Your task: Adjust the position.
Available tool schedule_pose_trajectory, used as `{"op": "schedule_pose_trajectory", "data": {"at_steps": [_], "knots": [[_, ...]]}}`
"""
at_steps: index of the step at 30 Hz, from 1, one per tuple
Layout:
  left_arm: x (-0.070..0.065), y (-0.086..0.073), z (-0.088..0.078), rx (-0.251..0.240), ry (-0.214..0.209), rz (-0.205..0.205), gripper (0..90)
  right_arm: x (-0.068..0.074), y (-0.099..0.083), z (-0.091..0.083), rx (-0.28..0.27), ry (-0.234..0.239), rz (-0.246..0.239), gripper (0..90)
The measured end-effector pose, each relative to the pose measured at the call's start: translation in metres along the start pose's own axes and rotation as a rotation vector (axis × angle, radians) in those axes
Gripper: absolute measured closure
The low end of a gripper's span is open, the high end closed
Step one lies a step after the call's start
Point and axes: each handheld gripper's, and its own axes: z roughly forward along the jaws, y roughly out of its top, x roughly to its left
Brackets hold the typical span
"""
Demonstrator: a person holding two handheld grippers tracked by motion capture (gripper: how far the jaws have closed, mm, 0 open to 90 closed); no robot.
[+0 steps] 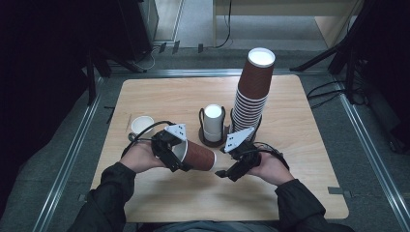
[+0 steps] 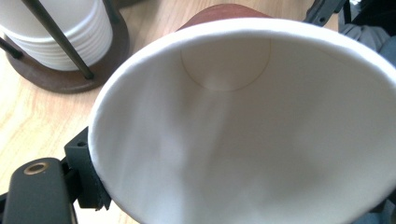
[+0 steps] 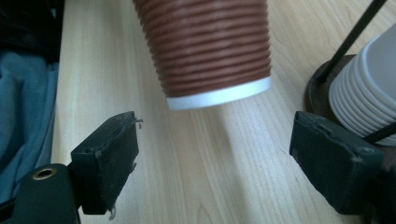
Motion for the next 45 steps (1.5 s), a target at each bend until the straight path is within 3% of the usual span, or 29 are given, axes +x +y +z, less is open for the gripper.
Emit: {"op": "schedule_pose_trajectory", "data": {"at_steps": [4, 7, 10, 15, 24, 36, 45], "knots": [[0.001, 0.003, 0.005, 0.028, -0.01, -0.01, 11.3, 0.0, 0.0, 0.001, 0.0, -0.004, 0.003, 16.0], [0.001, 0.006, 0.01, 0.064, 0.01, -0.002, 11.3, 0.001, 0.0, 0.003, 0.009, 0.004, 0.009, 16.0], [-0.001, 0.009, 0.014, 0.079, -0.004, 0.005, 11.2, 0.001, 0.0, 0.006, 0.013, 0.007, 0.009, 16.0], [-0.004, 0.014, 0.019, 0.076, -0.03, -0.007, 11.2, 0.001, 0.0, 0.01, 0.015, 0.011, 0.008, 16.0], [-0.011, 0.022, 0.024, 0.081, -0.056, 0.024, 11.1, 0.007, 0.004, 0.021, 0.035, 0.026, -0.018, 16.0], [-0.018, 0.028, 0.028, 0.083, -0.066, 0.045, 11.0, 0.012, 0.009, 0.031, 0.034, 0.046, -0.043, 16.4], [-0.02, 0.03, 0.03, 0.087, -0.062, 0.035, 10.7, 0.013, 0.009, 0.032, 0.037, 0.052, -0.046, 20.5]]}}
